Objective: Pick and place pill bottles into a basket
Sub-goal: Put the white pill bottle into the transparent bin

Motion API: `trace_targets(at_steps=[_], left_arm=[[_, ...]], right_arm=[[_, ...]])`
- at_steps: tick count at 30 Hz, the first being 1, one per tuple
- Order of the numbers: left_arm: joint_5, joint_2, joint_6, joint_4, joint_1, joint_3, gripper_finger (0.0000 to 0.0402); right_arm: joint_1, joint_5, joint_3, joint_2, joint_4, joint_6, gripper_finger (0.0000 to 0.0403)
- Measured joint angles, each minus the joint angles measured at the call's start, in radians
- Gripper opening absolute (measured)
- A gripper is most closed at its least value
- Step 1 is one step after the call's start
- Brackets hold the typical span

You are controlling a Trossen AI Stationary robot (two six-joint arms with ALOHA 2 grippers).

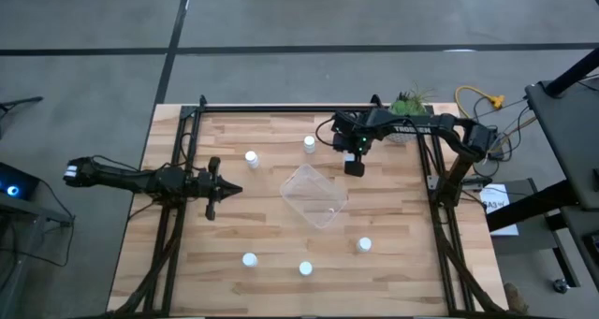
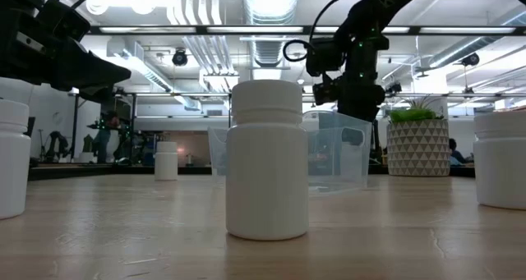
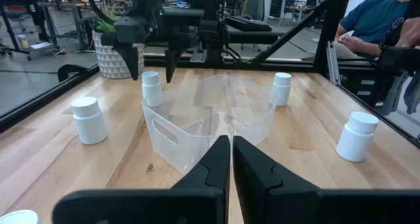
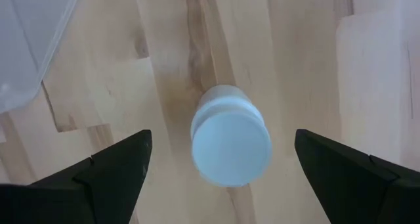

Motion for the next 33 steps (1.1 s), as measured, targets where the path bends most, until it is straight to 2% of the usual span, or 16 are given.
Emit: trace_targets(at_steps=[25, 29, 33], left_arm=[[0.000, 0.000, 0.000, 0.000, 0.000, 0.000, 0.0000], [0.000, 0.000, 0.000, 0.001, 0.000, 0.000, 0.0000], [0.000, 0.000, 0.000, 0.001, 0.000, 0.000, 0.0000]], right_arm=[[0.000, 0.001, -0.079, 0.000, 0.112, 0.001, 0.0361], [0.000, 0.002, -0.089, 0.000, 0.112, 0.005, 0.0328], [0.000, 0.002, -0.090, 0.000, 0.112, 0.007, 0.0269]])
